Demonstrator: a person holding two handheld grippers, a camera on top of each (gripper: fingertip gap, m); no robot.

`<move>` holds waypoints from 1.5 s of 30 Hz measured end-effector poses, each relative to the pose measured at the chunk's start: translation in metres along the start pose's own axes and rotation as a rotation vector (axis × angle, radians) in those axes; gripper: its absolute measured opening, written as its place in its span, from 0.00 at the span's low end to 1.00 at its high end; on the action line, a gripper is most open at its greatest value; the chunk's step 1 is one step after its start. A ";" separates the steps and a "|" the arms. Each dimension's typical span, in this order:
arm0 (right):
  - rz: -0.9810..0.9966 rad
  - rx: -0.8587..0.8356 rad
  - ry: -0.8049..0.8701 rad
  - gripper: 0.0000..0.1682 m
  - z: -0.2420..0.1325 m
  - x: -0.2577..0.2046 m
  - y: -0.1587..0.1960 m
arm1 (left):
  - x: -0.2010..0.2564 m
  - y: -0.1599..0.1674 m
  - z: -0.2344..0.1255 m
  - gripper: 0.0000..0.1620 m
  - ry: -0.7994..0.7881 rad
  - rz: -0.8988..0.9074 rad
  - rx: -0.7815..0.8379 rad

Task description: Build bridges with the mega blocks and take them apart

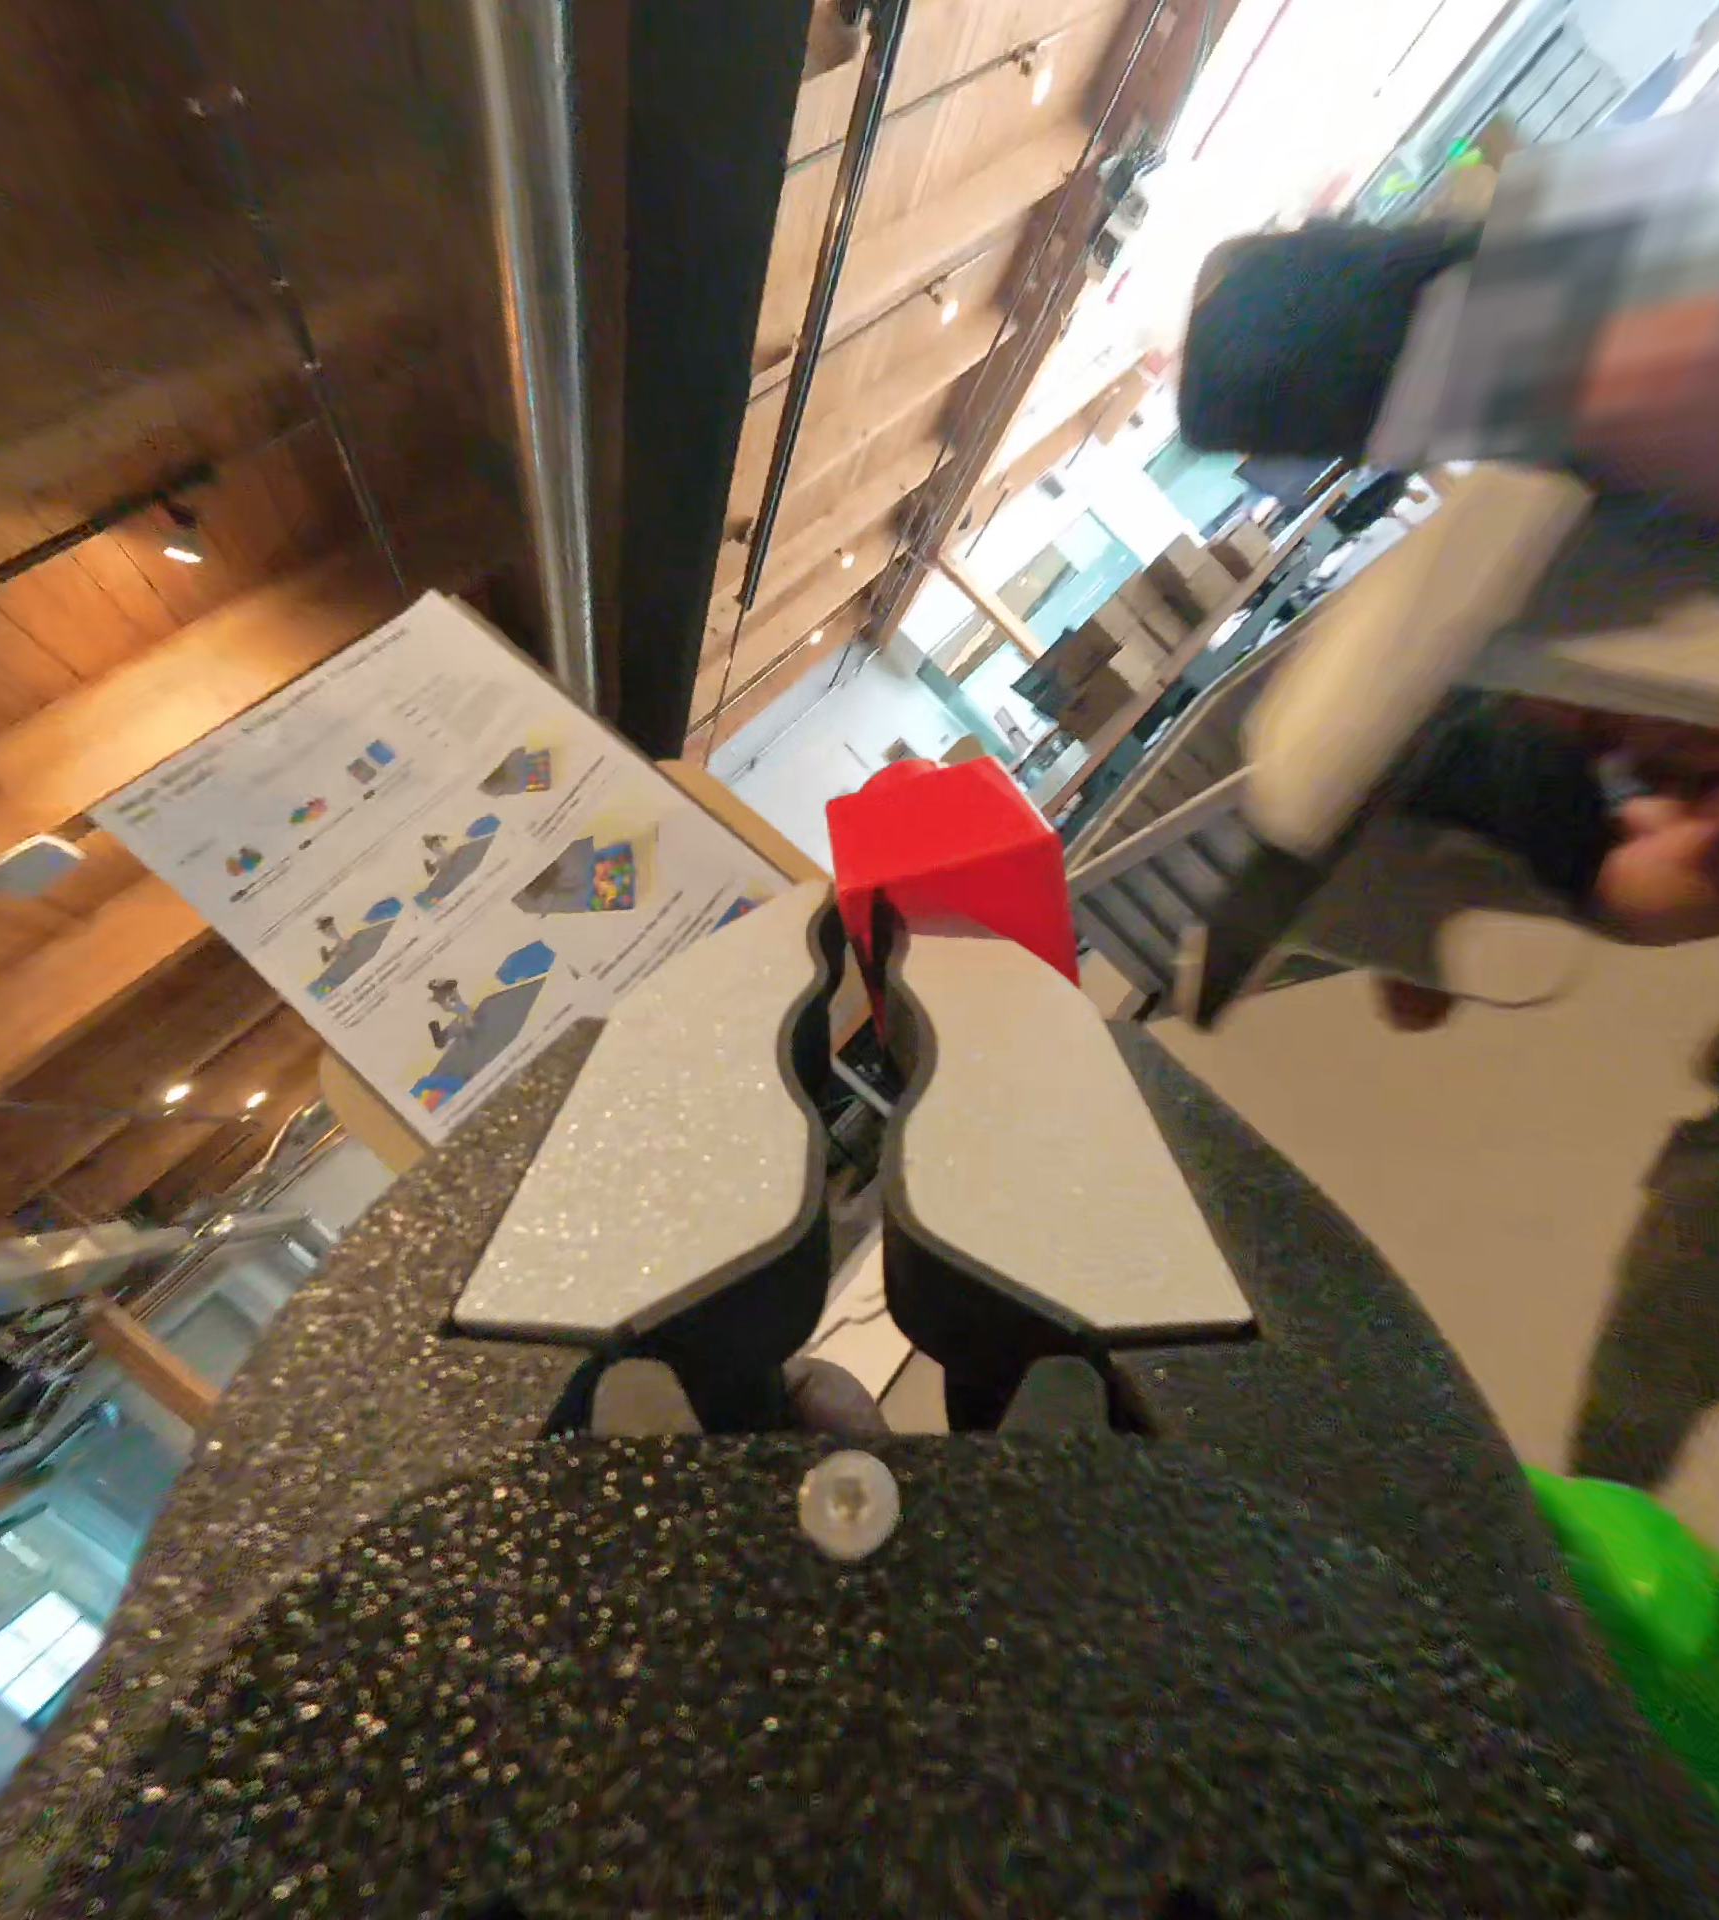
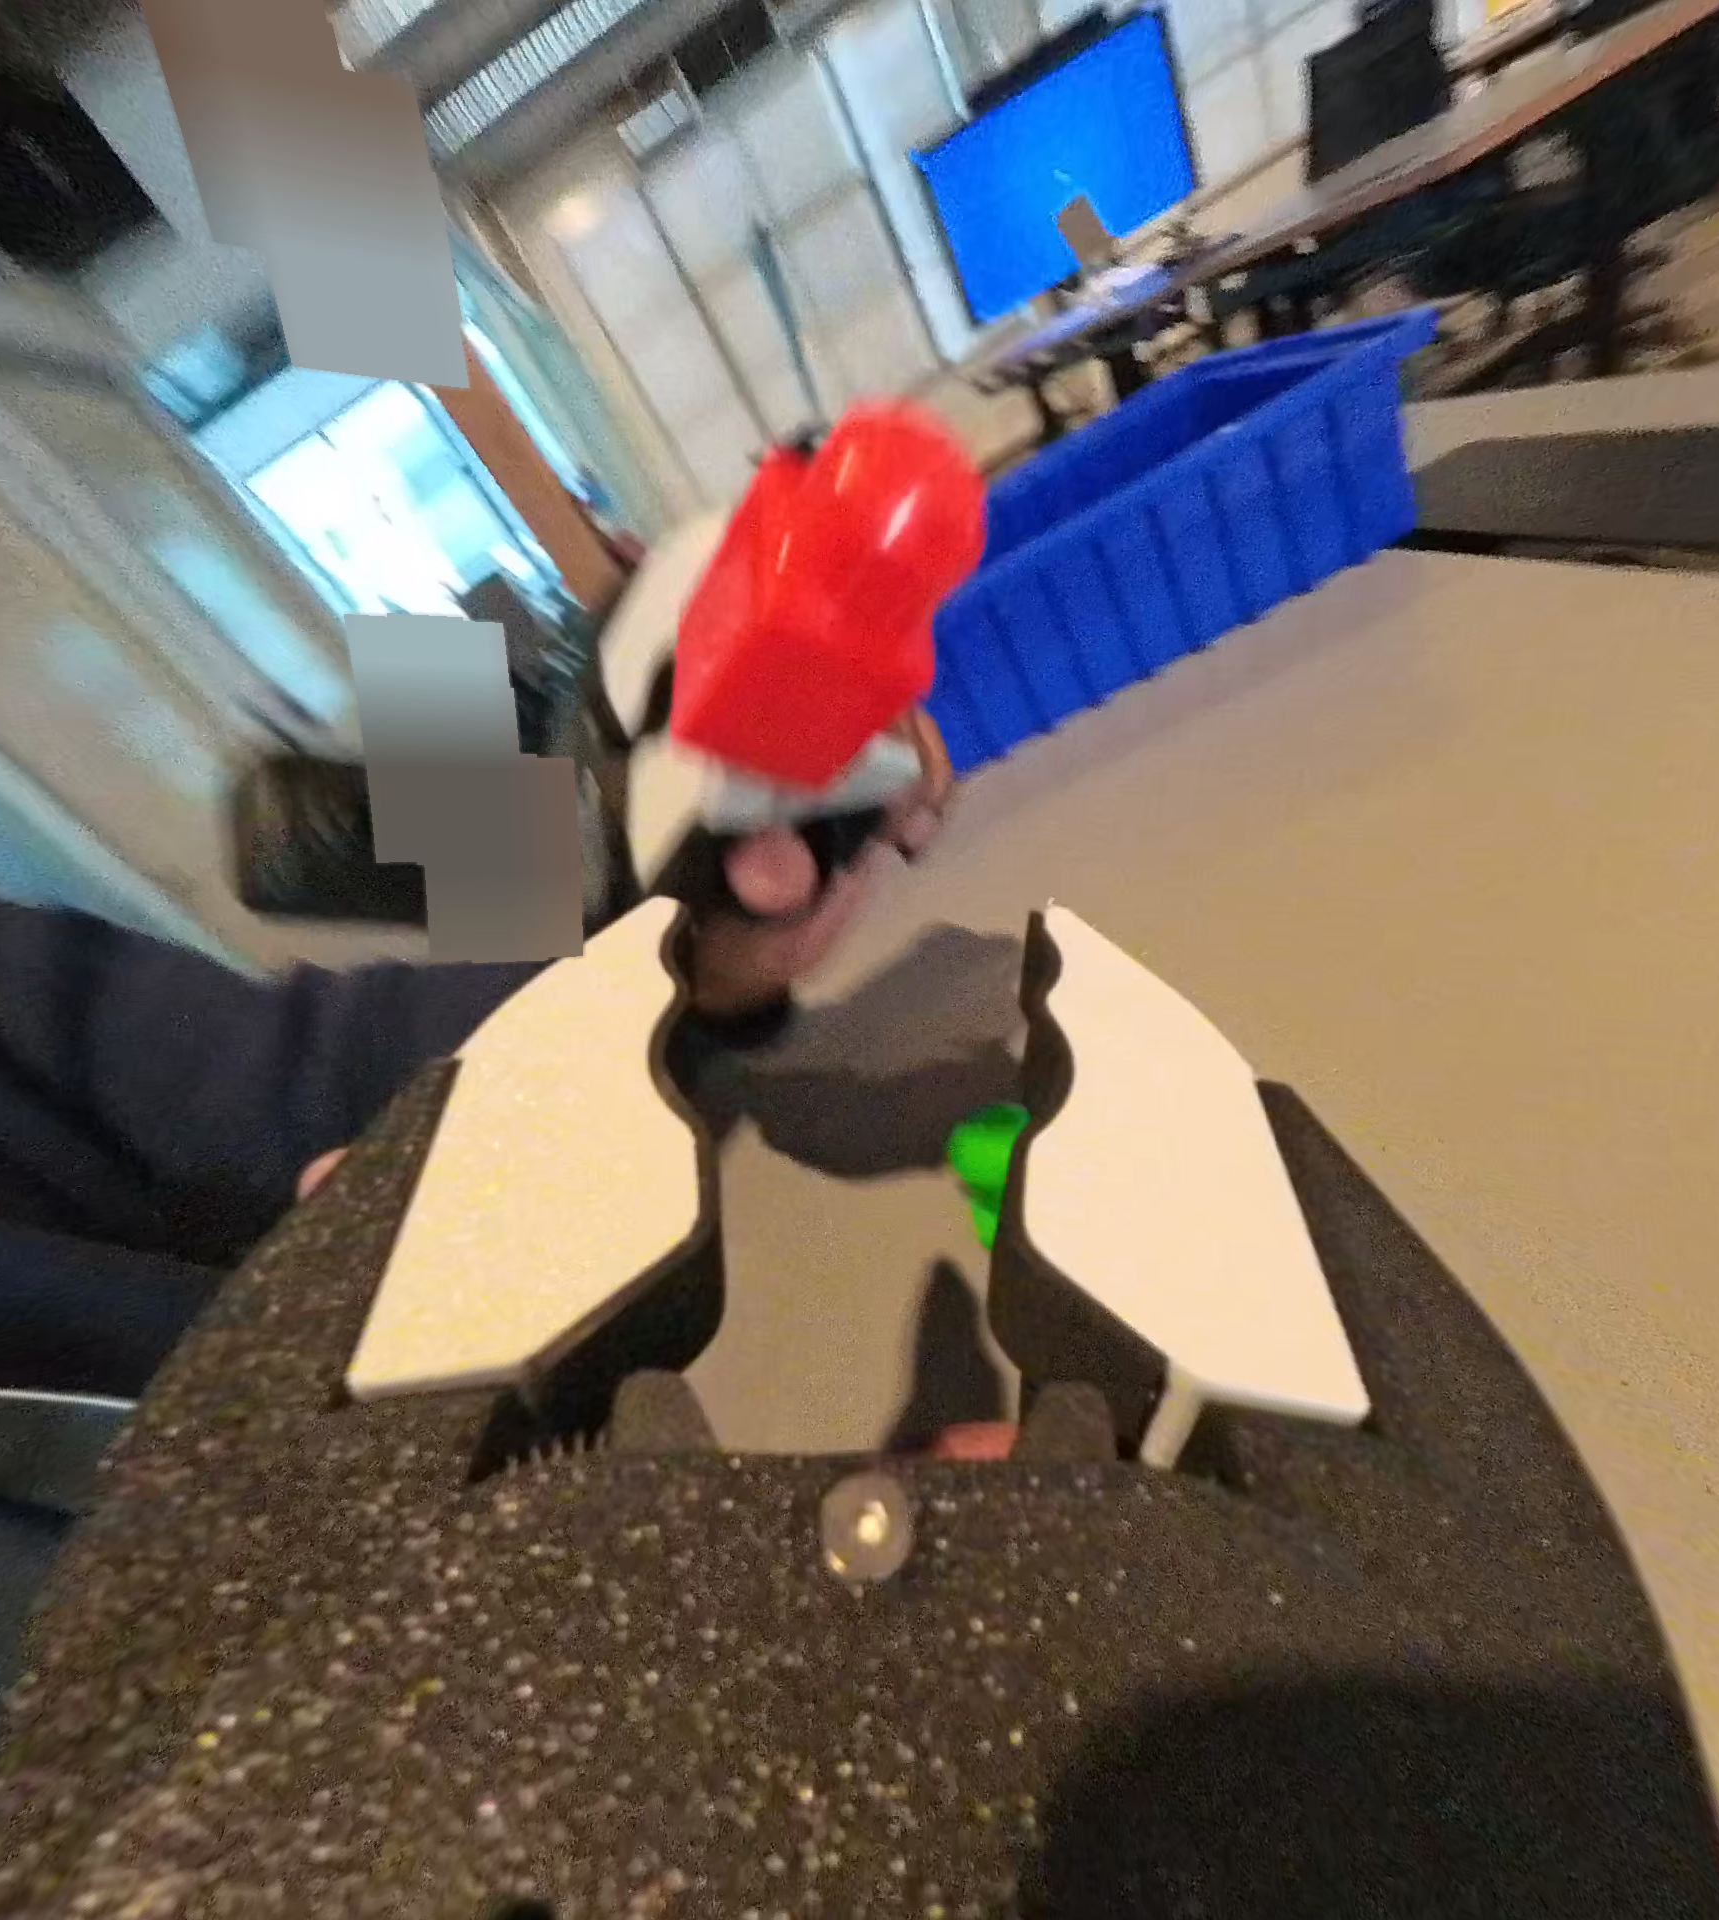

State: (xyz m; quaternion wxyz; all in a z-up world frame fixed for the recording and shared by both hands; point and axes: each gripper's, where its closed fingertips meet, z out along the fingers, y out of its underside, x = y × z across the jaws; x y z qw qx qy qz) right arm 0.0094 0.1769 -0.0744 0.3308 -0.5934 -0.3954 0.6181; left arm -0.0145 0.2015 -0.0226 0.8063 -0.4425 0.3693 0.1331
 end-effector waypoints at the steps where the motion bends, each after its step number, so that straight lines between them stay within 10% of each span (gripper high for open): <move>1: 0.092 0.036 -0.071 0.36 0.000 -0.002 -0.009 | 0.008 -0.002 -0.003 0.02 0.022 0.010 0.015; 10: 0.238 0.089 -0.261 0.23 0.003 -0.008 -0.007 | 0.044 -0.002 -0.007 0.02 0.139 0.054 0.030; 17: 0.012 0.075 0.015 0.22 -0.013 0.022 -0.009 | 0.052 0.009 -0.020 0.31 0.407 -0.139 0.005; 23: -0.374 -0.320 0.384 0.22 -0.019 0.058 0.045 | -0.013 0.032 -0.028 0.30 0.259 -0.321 -0.015; 33: -0.498 -0.670 0.333 0.29 -0.015 0.063 0.110 | -0.006 0.069 -0.030 0.31 0.279 -0.376 -0.105; 45: -0.516 -0.471 0.285 0.48 -0.021 0.034 0.068 | -0.115 0.061 -0.067 0.34 0.068 -0.414 -0.280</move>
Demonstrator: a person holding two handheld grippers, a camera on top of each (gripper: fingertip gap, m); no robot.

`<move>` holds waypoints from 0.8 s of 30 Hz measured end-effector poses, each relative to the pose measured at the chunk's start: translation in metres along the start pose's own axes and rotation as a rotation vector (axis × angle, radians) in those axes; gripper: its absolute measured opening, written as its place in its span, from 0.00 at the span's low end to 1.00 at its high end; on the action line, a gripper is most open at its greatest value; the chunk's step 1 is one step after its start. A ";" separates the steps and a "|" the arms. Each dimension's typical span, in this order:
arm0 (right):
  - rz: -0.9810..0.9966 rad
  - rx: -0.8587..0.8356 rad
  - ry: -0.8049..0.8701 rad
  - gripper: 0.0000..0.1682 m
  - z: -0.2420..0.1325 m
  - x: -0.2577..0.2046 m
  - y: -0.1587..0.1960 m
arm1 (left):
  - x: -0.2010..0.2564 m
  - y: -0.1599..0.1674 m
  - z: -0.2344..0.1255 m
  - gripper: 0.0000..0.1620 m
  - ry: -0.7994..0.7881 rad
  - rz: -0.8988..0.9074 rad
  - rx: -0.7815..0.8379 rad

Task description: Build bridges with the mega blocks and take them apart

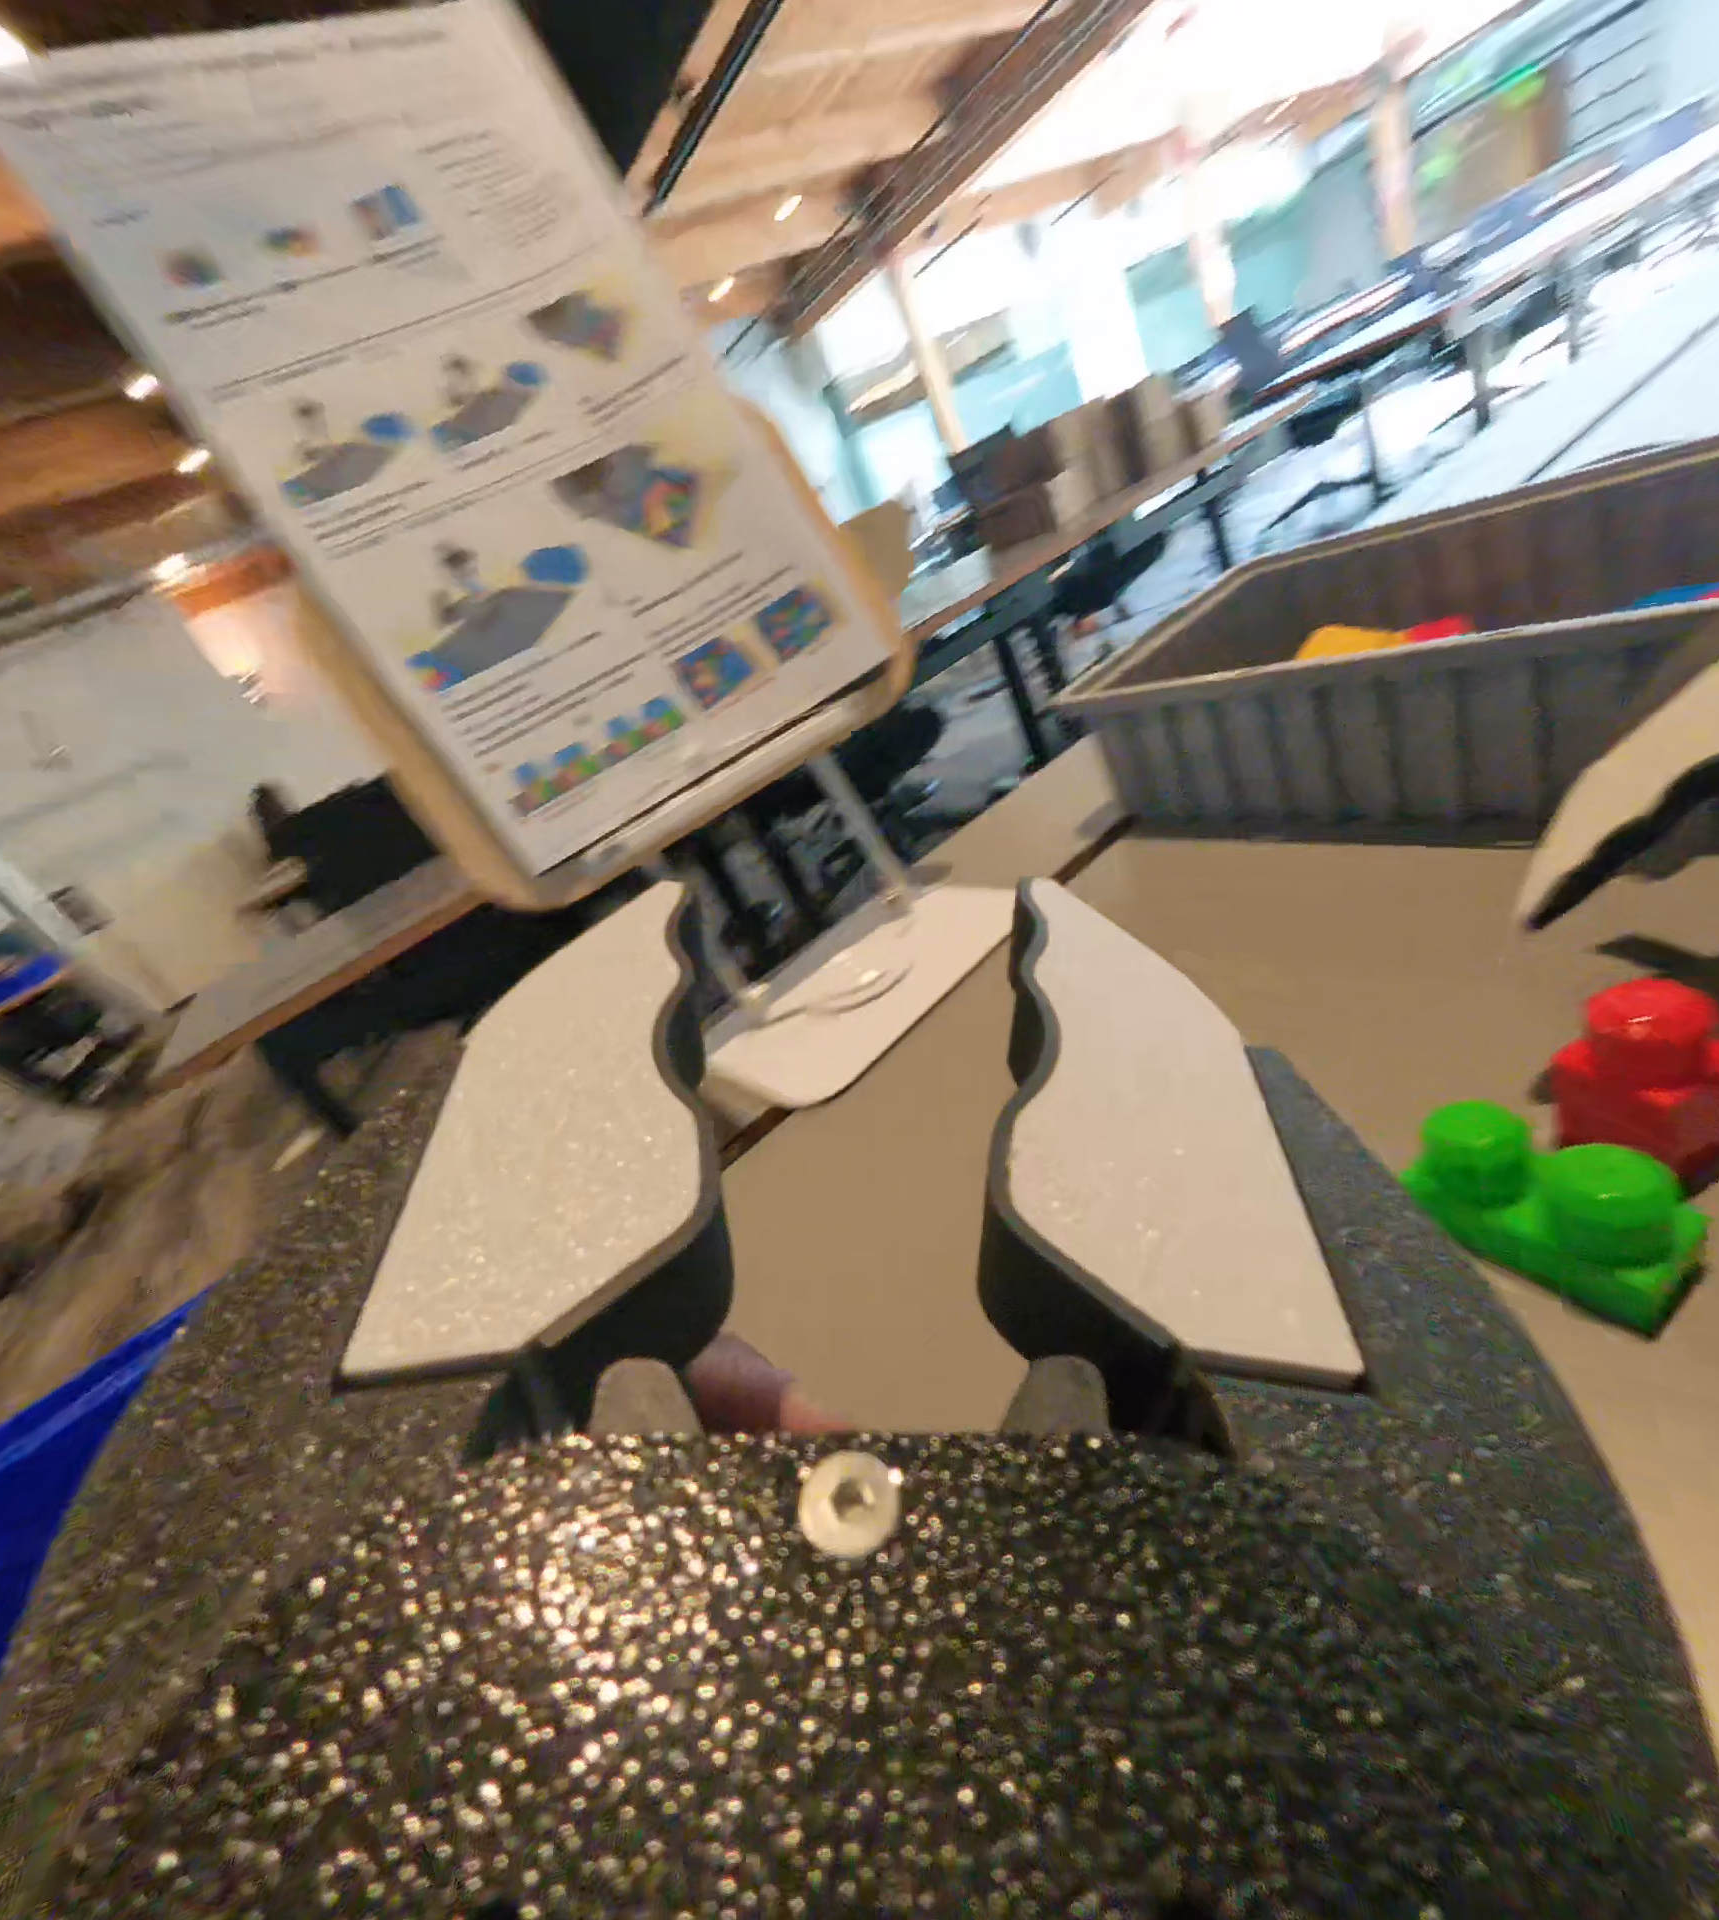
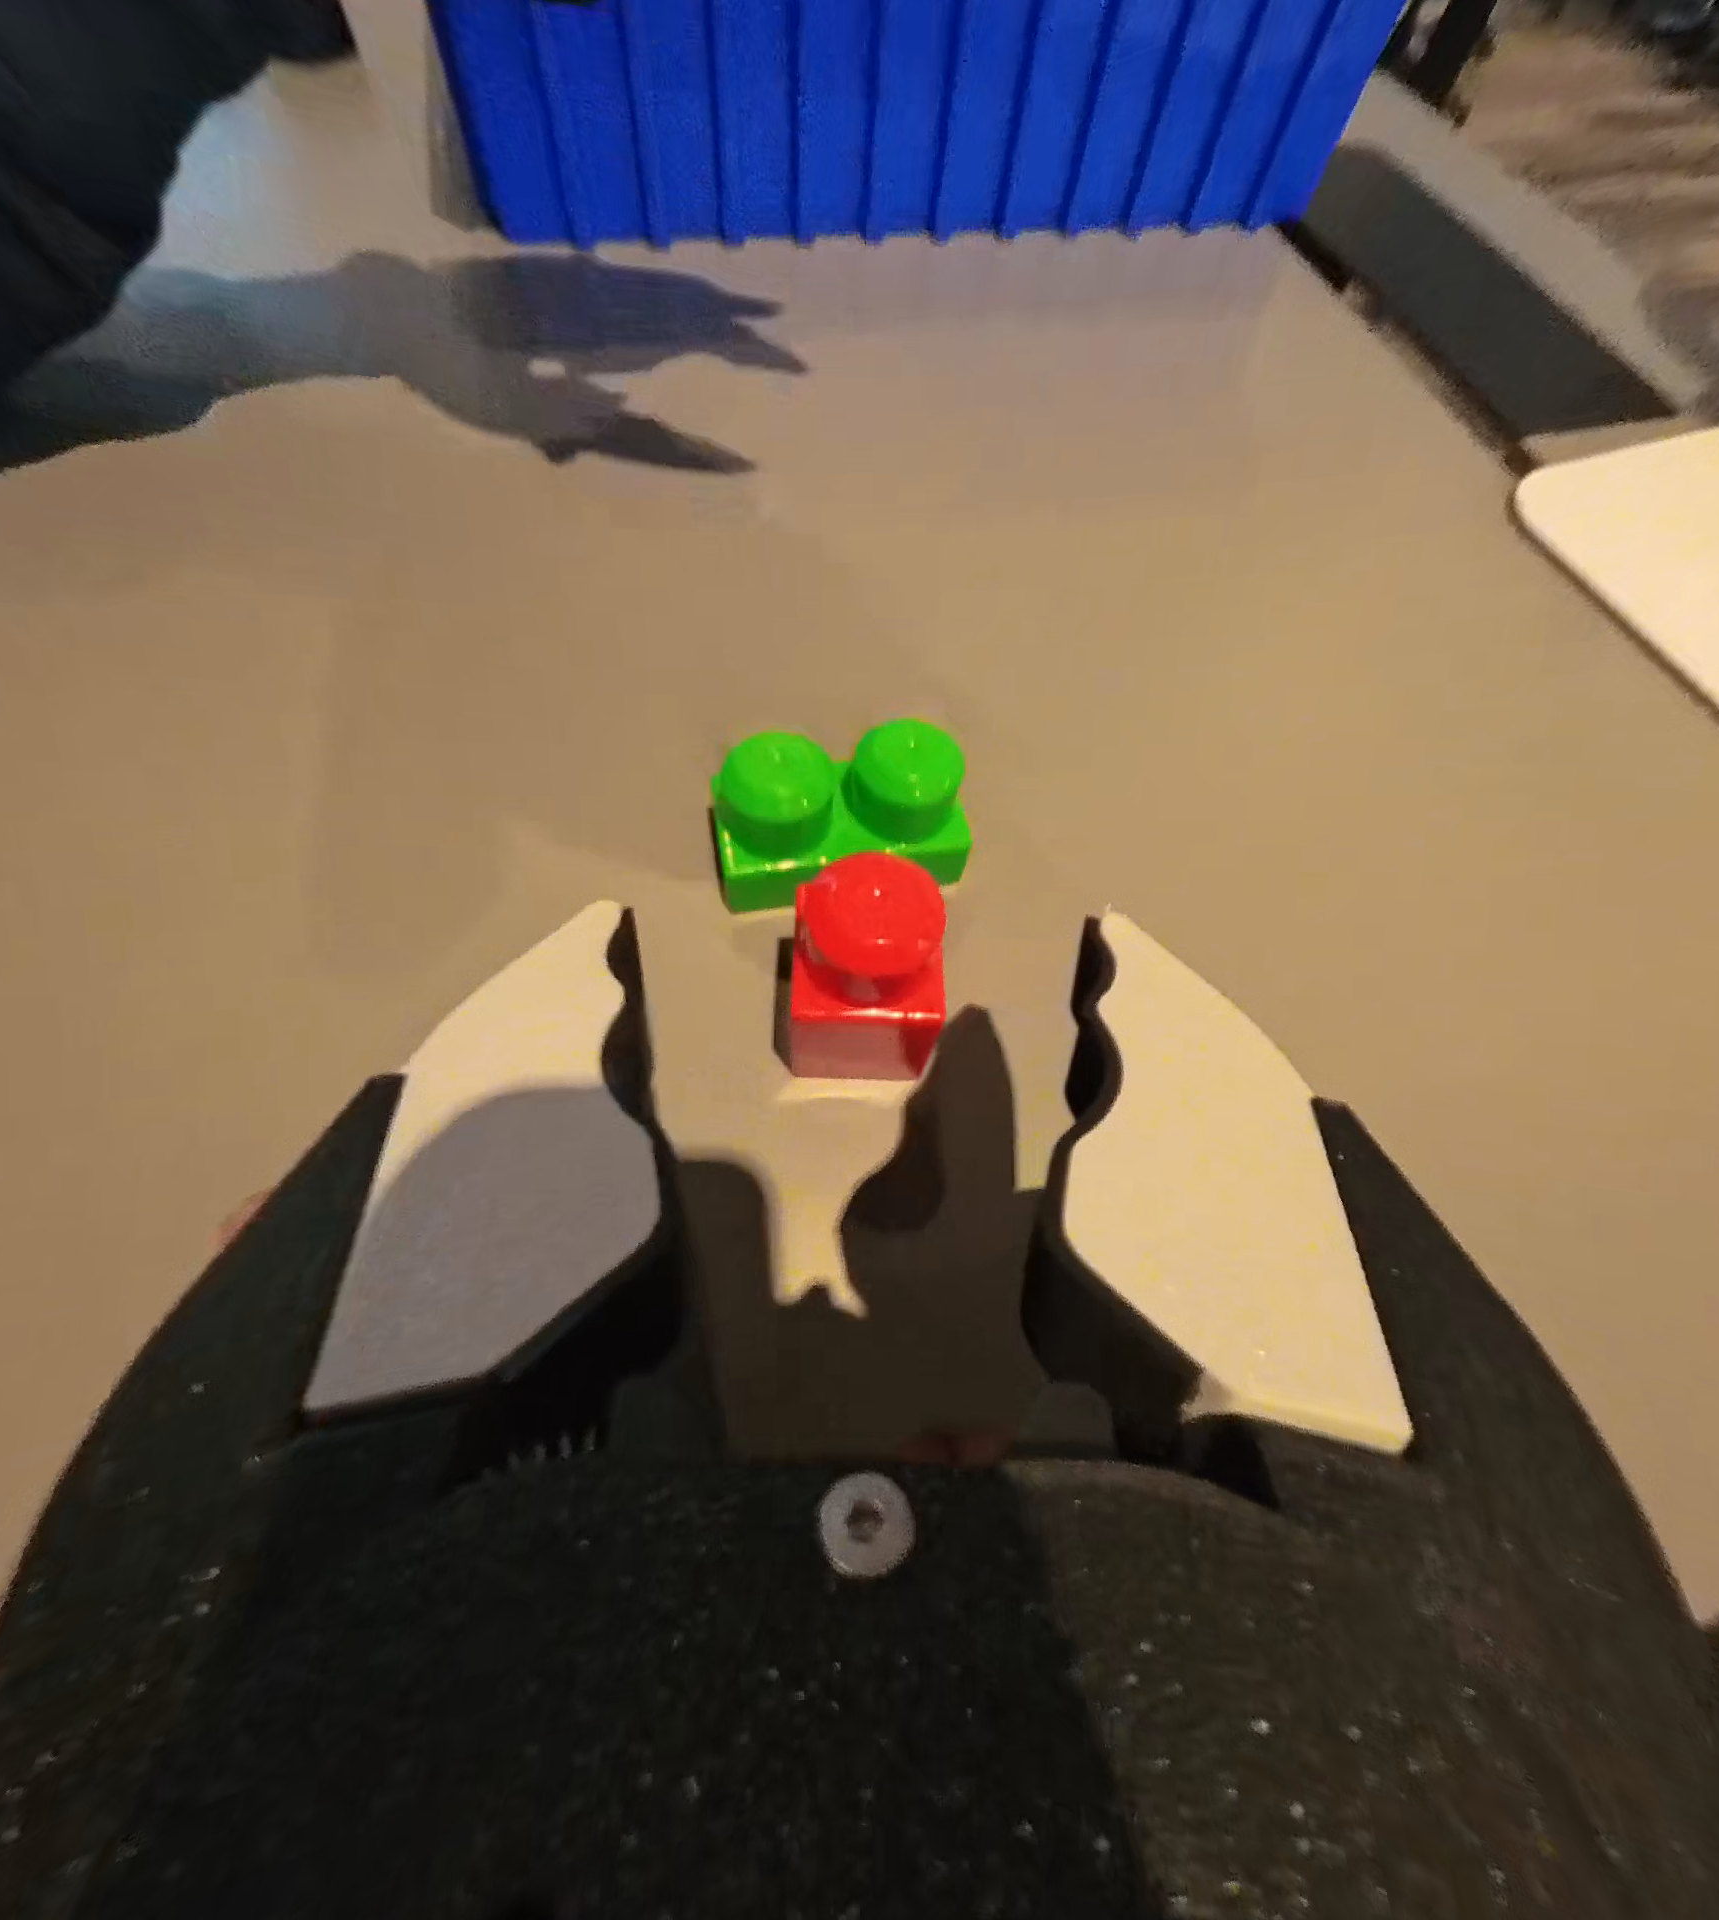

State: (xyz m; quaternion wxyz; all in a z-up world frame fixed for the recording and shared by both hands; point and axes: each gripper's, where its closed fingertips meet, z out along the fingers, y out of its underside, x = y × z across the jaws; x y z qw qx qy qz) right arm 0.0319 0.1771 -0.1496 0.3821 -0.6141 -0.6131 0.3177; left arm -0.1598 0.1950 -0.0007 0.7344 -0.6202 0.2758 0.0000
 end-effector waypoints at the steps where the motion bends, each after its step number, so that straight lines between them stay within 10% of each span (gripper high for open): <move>1: -0.010 0.017 0.012 0.47 -0.004 -0.001 -0.005 | -0.023 0.001 -0.013 0.34 -0.049 -0.005 -0.042; 9: -0.109 0.083 0.017 0.42 -0.014 -0.014 -0.022 | -0.192 0.093 -0.076 0.32 -0.134 -0.273 -0.642; 14: -0.115 0.149 -0.035 0.38 -0.015 -0.018 -0.028 | -0.213 0.181 -0.060 0.31 0.042 -0.410 -0.981; 19: -0.141 0.146 -0.038 0.38 -0.011 -0.018 -0.027 | -0.229 0.239 -0.007 0.29 -0.021 -0.557 -0.972; 24: -0.149 0.143 -0.020 0.34 -0.011 -0.015 -0.023 | -0.206 0.264 0.025 0.35 0.261 -0.090 -0.956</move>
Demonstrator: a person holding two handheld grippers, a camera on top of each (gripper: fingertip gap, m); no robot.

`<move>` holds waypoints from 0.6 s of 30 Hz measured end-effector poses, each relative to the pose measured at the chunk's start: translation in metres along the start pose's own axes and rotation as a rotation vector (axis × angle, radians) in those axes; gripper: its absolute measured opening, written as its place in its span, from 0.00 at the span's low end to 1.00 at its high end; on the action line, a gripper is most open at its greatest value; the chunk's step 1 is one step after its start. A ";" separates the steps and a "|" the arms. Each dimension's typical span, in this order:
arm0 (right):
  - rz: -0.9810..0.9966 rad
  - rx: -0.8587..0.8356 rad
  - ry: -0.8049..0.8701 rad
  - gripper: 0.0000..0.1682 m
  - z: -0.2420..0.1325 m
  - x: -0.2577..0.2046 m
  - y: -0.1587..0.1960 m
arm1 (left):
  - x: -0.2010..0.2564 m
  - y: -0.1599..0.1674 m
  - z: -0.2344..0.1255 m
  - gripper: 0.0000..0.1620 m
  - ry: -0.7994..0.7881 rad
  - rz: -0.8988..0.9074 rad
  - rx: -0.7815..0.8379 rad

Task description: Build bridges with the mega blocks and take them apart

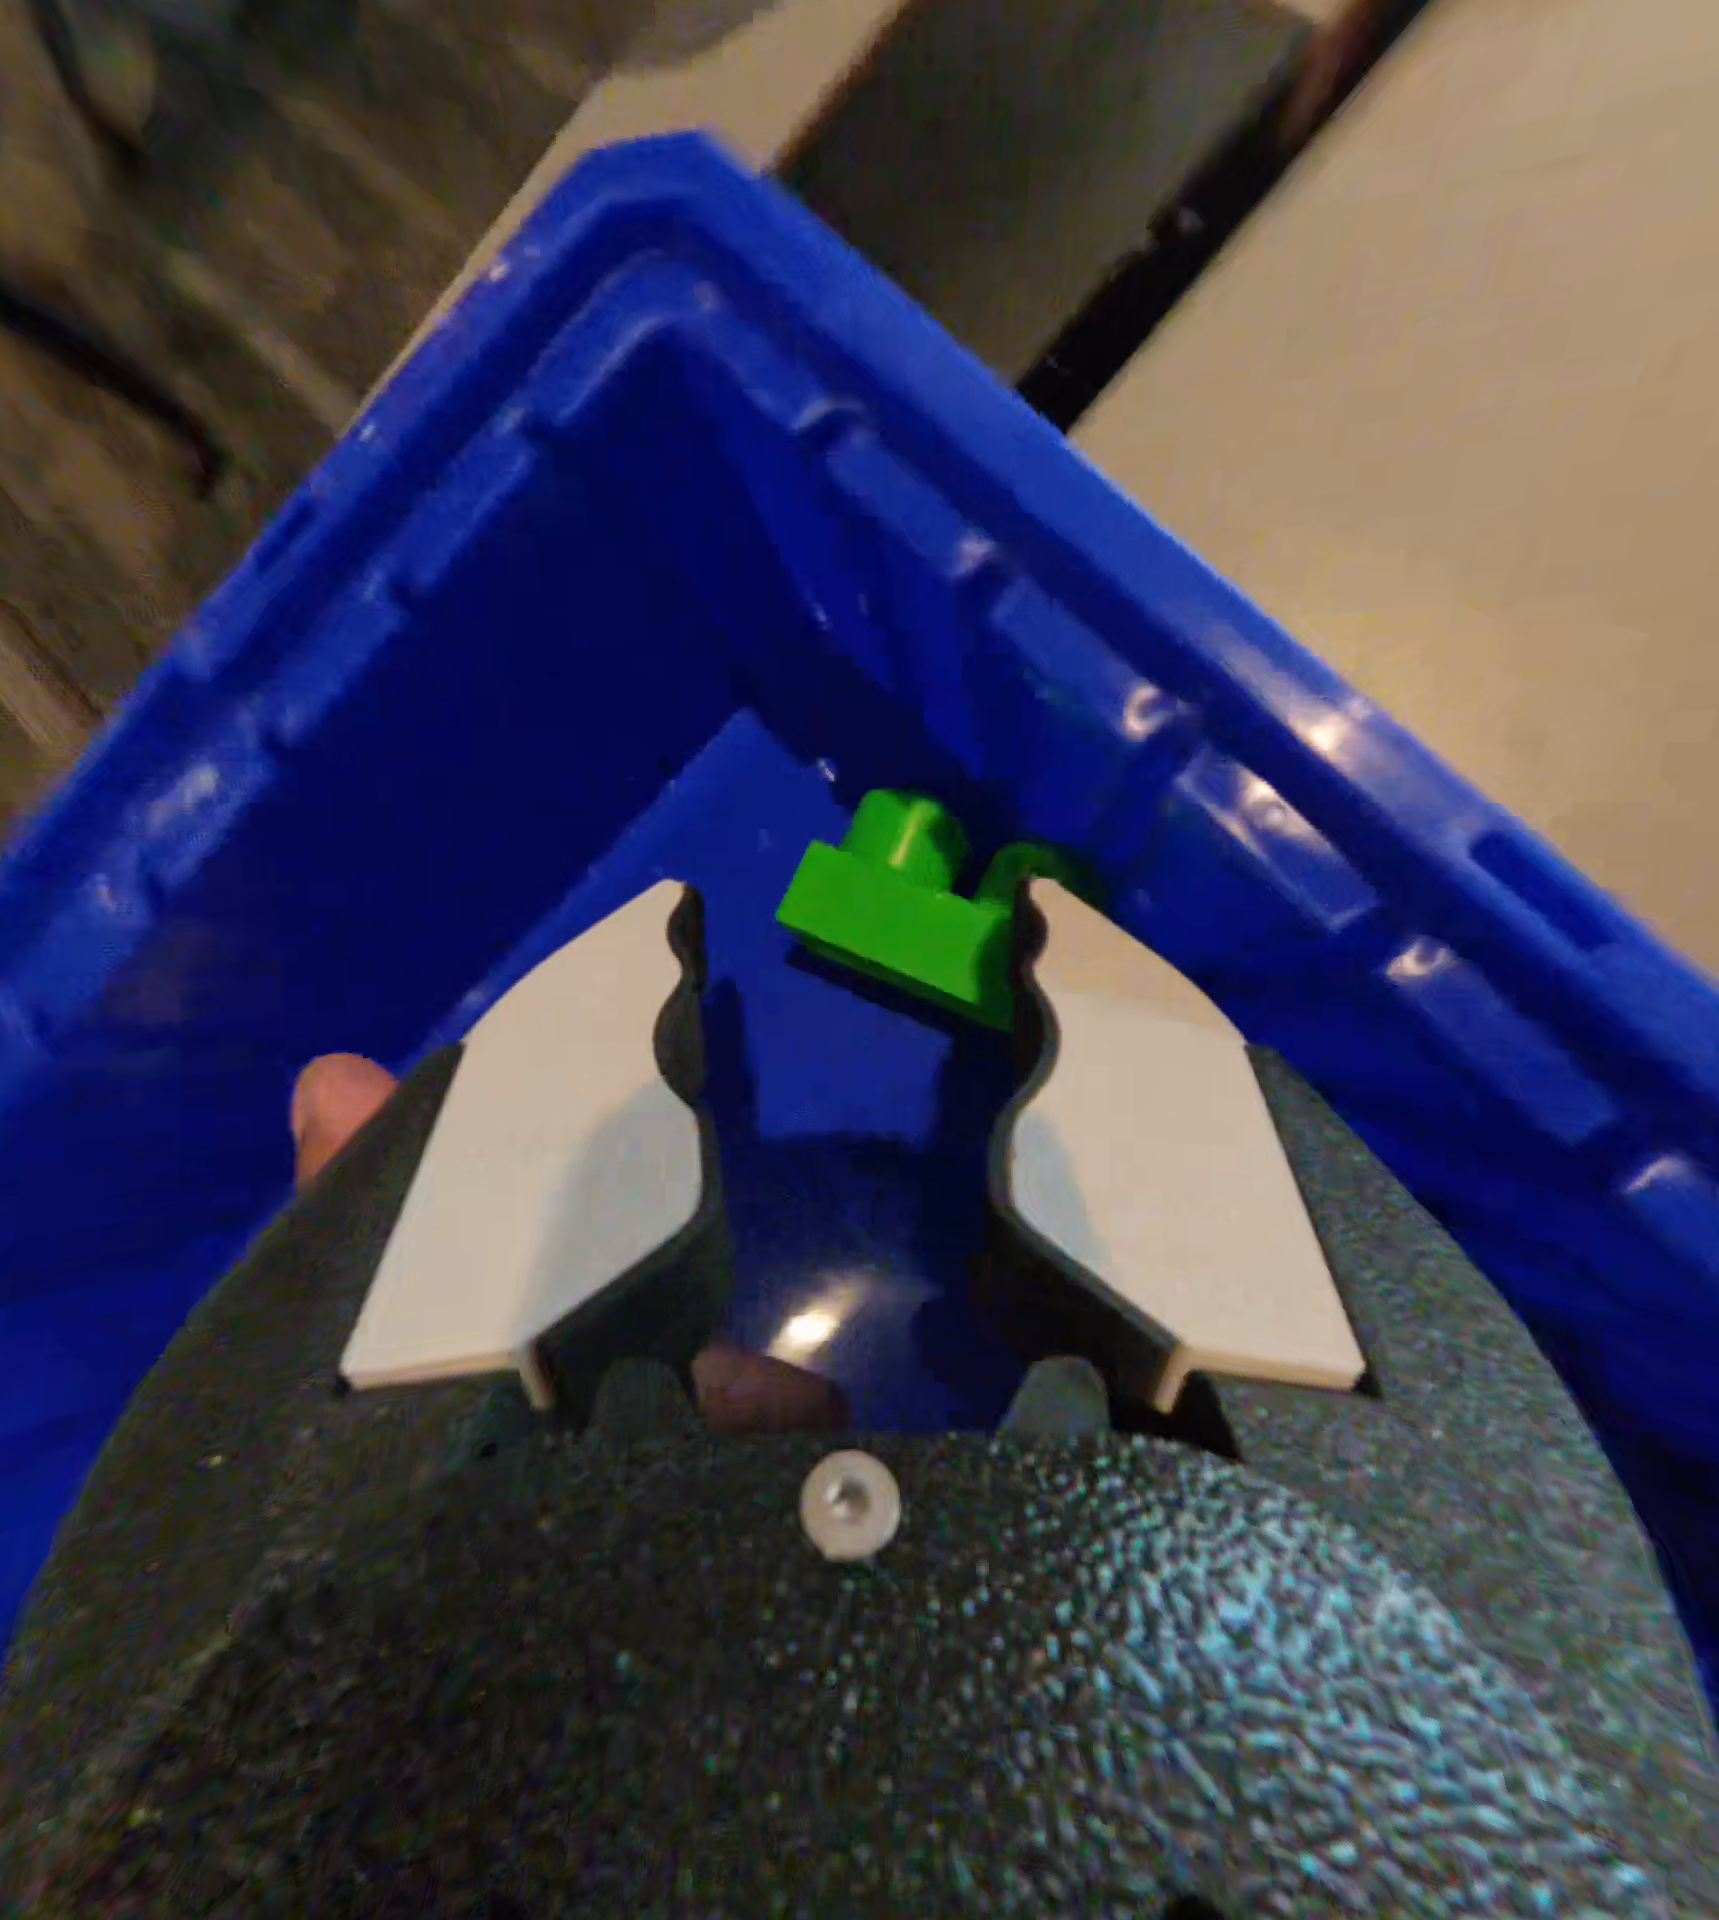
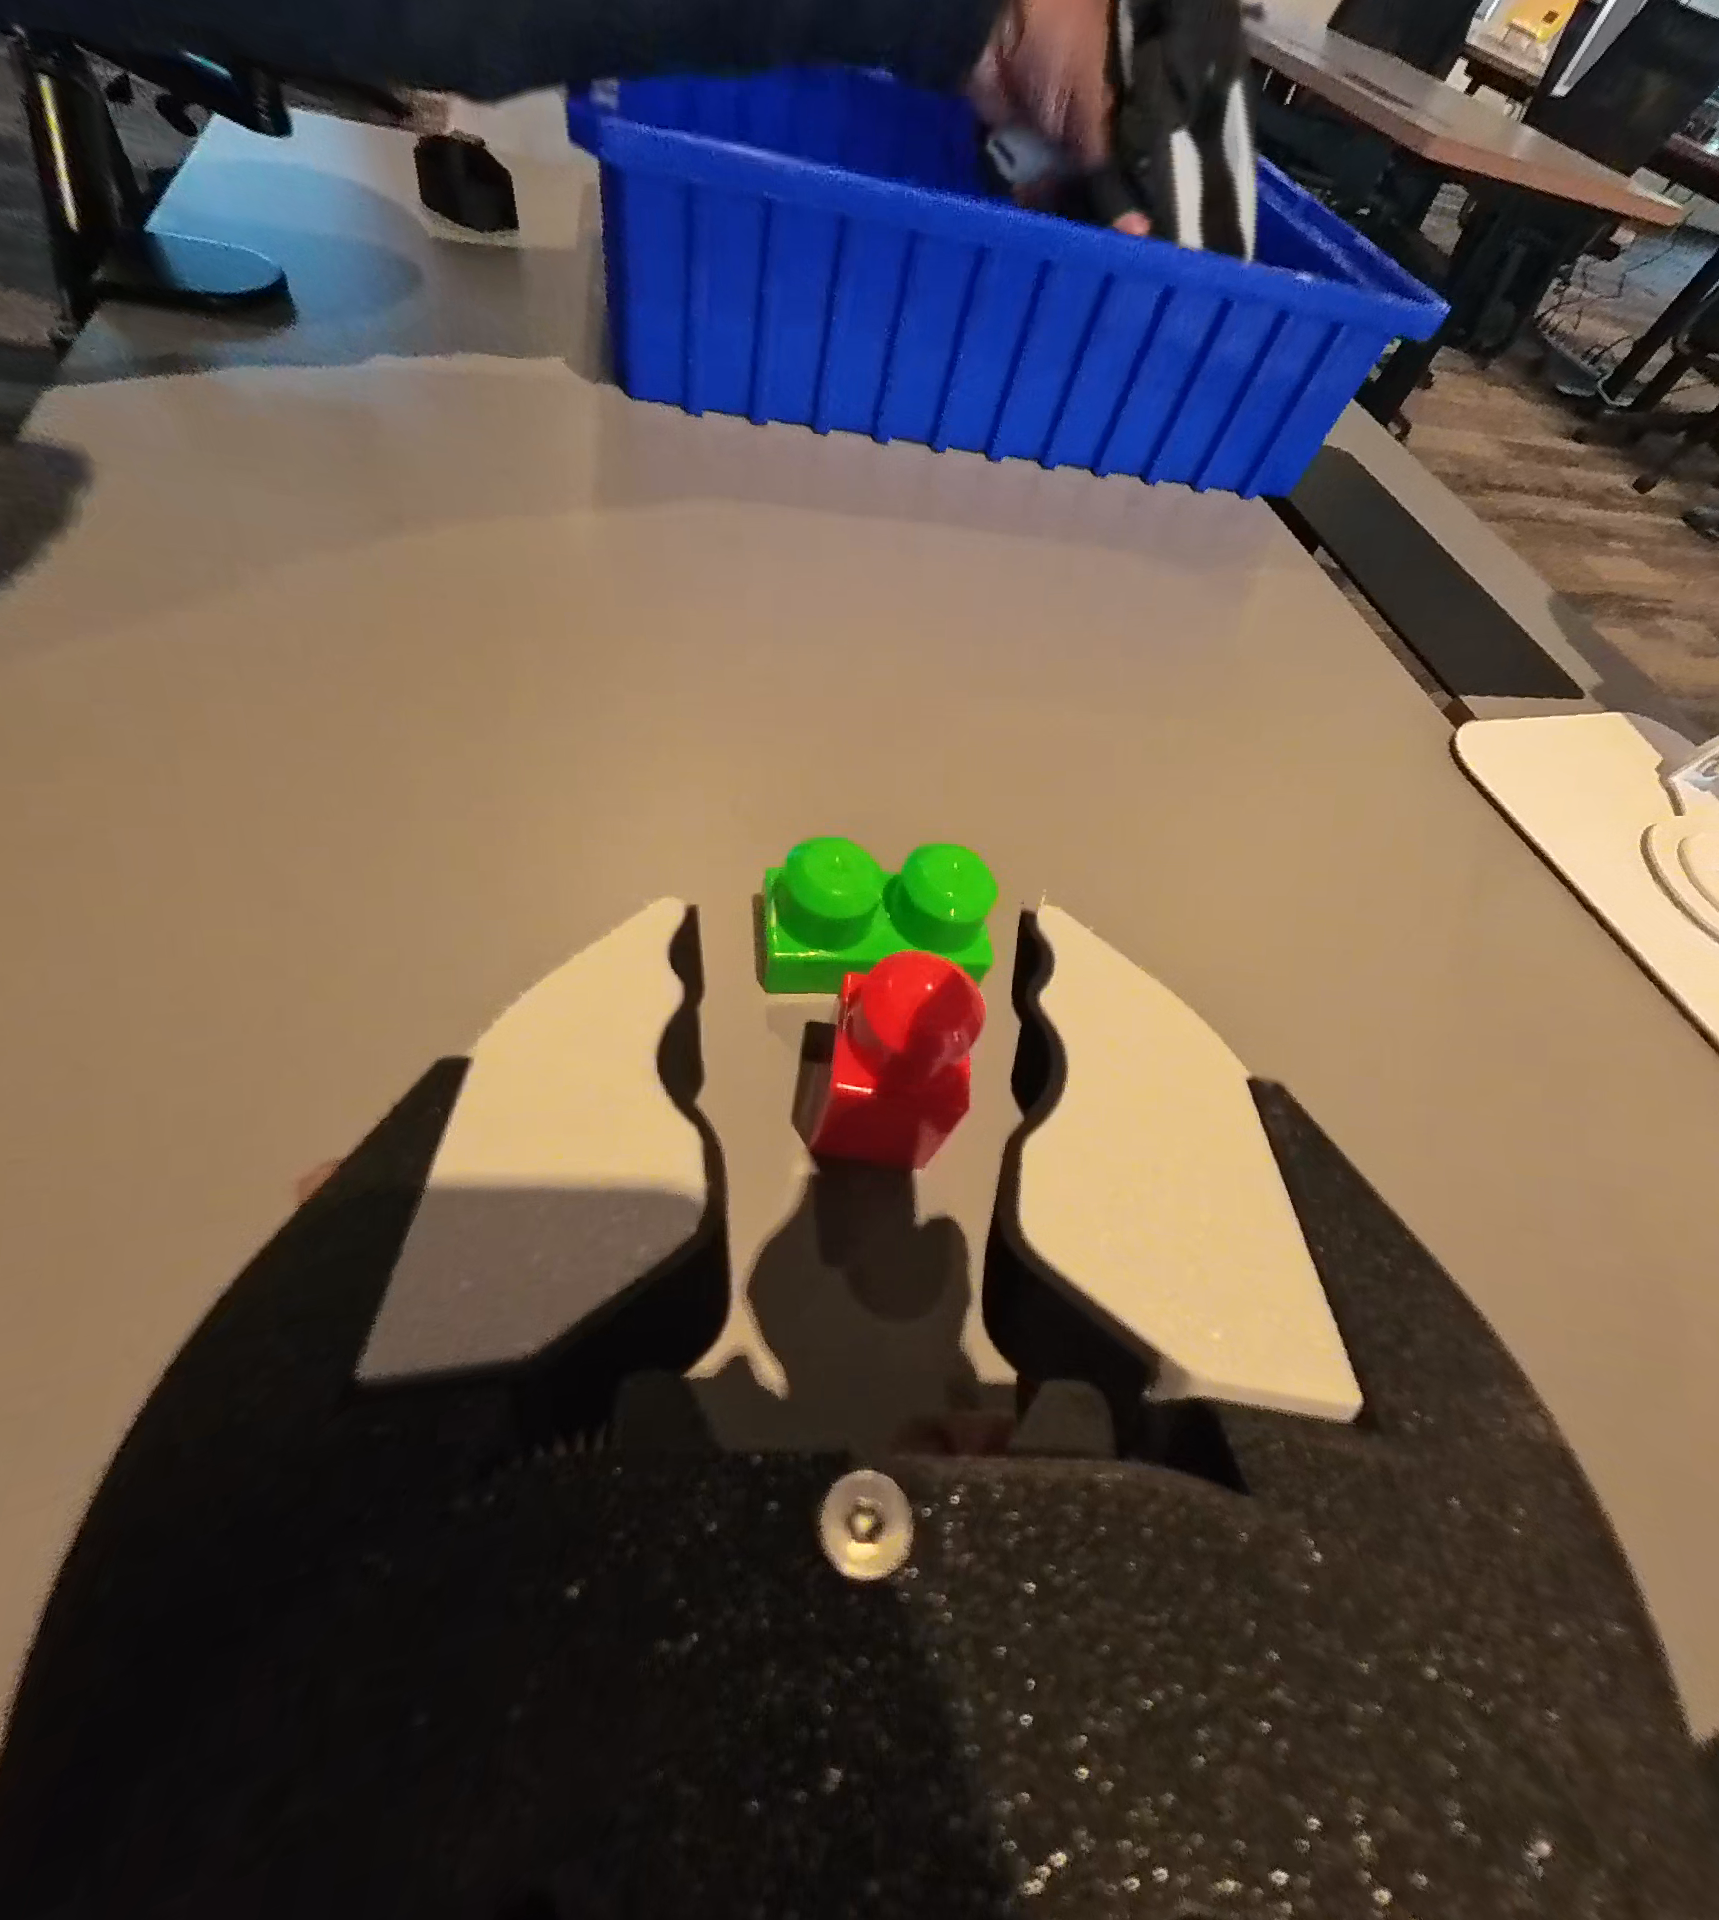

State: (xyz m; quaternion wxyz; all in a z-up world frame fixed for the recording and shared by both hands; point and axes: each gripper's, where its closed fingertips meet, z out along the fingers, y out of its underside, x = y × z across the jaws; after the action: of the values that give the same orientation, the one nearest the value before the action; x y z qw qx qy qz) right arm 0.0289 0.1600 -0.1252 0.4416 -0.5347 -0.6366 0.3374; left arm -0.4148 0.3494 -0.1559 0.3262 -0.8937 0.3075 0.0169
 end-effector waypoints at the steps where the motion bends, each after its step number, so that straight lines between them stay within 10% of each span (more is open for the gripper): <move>1: 0.002 -0.004 -0.001 0.34 0.000 0.001 0.002 | 0.002 0.000 0.003 0.35 0.002 0.111 -0.005; 7: 0.027 -0.037 -0.022 0.33 0.004 0.002 0.015 | 0.013 0.014 0.024 0.43 0.194 -0.219 -0.111; 18: -0.006 -0.084 -0.037 0.32 0.007 -0.004 0.025 | -0.023 0.047 -0.009 0.32 -0.029 -0.255 -0.171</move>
State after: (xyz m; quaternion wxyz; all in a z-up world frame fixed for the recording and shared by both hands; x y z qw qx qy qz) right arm 0.0317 0.1611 -0.1511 0.4077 -0.5445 -0.6598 0.3192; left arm -0.4616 0.3277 -0.1704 0.2526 -0.9498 0.1842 0.0142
